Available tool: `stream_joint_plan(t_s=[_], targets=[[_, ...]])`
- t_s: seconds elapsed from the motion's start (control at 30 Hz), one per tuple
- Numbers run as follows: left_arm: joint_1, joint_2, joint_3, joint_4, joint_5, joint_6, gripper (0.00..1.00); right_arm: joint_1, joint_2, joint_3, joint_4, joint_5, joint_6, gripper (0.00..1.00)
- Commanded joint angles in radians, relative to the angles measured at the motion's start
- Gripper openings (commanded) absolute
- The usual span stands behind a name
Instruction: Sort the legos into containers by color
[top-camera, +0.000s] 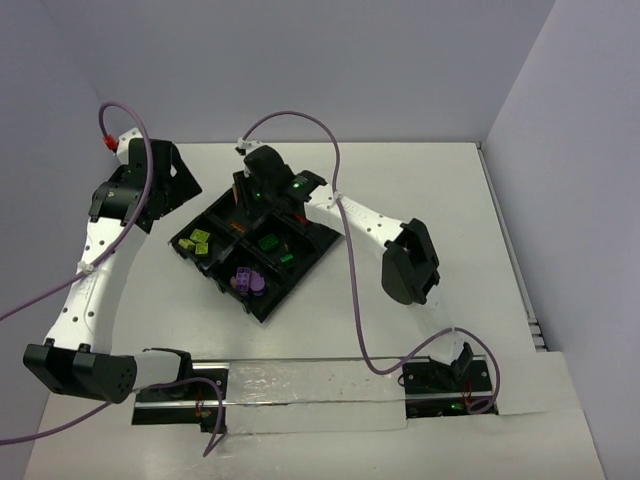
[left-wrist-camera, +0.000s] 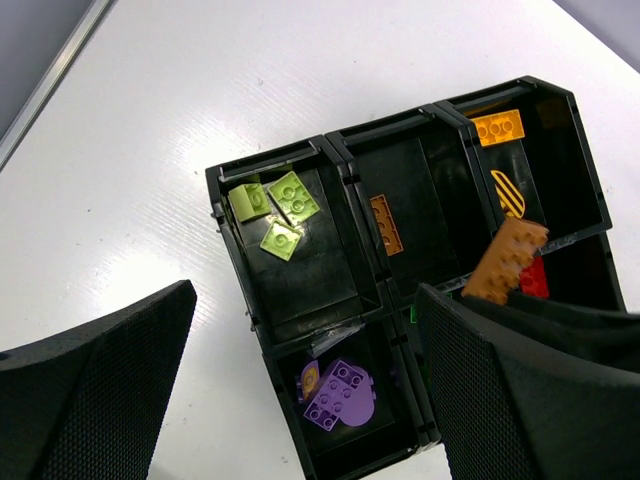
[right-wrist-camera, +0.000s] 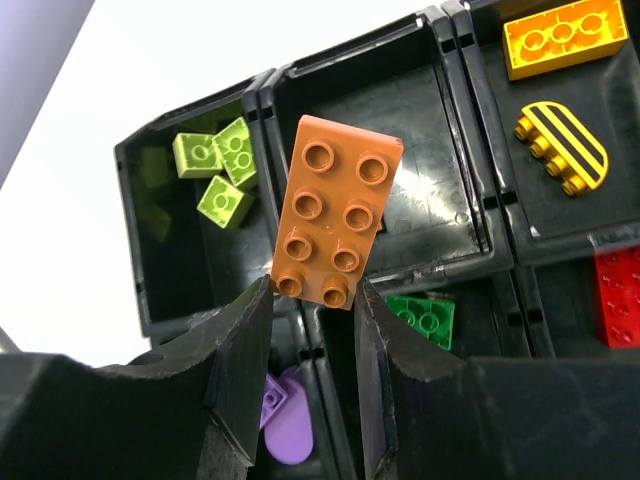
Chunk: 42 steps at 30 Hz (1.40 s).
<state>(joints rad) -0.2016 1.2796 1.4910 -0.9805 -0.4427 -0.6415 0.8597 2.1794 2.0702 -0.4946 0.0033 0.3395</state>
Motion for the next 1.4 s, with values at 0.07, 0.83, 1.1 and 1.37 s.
stream_joint_plan(t_s=[0.07, 0.83, 1.1, 1.37], targets=[[0.004, -0.048, 0.006, 0.021, -0.044, 0.019, 0.98, 0.005, 0.099, 0.145, -0.022, -0.015, -0.028, 0.10], [0.004, -0.053, 0.040, 0.021, -0.076, 0.038, 0.98, -0.253, -0.556, -0.542, -0.053, 0.340, 0.430, 0.79], [0.004, -0.036, 0.046, 0.039, -0.065, 0.038, 0.98, -0.430, -0.854, -0.920, -0.154, 0.437, 0.566, 0.81], [0.005, -0.009, 0.050, 0.045, -0.051, 0.042, 0.98, -0.453, -0.967, -0.992, -0.205, 0.460, 0.592, 0.81]])
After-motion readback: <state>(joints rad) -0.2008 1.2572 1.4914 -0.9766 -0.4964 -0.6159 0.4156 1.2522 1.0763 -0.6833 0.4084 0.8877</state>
